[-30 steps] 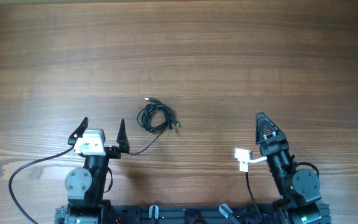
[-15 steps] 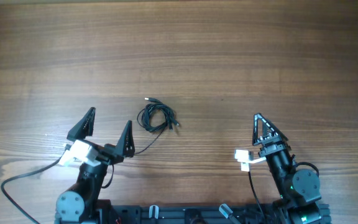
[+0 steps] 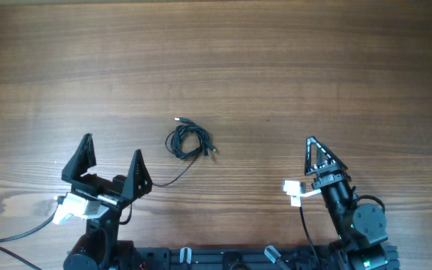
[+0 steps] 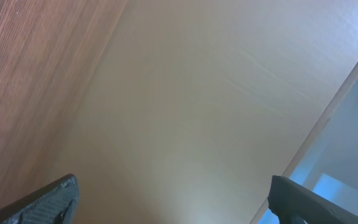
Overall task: Untangle cables
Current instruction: 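Raise the left arm and swing it toward the black cable bundle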
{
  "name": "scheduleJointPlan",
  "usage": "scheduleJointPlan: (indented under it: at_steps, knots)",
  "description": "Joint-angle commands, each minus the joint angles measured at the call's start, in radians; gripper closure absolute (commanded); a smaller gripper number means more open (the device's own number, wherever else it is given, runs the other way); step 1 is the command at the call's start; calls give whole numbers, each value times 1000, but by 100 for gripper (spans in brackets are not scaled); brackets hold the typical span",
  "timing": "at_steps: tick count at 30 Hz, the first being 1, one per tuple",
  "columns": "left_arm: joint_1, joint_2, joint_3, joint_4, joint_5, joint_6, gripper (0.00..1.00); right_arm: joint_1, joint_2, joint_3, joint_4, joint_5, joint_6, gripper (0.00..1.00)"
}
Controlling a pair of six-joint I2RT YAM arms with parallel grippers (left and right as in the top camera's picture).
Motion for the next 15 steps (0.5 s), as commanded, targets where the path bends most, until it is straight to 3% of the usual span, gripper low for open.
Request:
scheduleJointPlan:
  at_steps: [1,3,6,13,15]
  knots:
    - [-3,-5,0,41,36,-78,0,5,0,-2,3,9,-42,0]
    - [-3,-5,0,185,175,-150,0,5,0,-2,3,9,-42,0]
    - [-3,-5,0,294,261,-152,0,5,0,-2,3,9,-42,0]
    - [-3,-5,0,330,255,-146,0,5,0,-2,3,9,-42,0]
    - [-3,-5,0,330,173,-144,0,5,0,-2,3,9,-42,0]
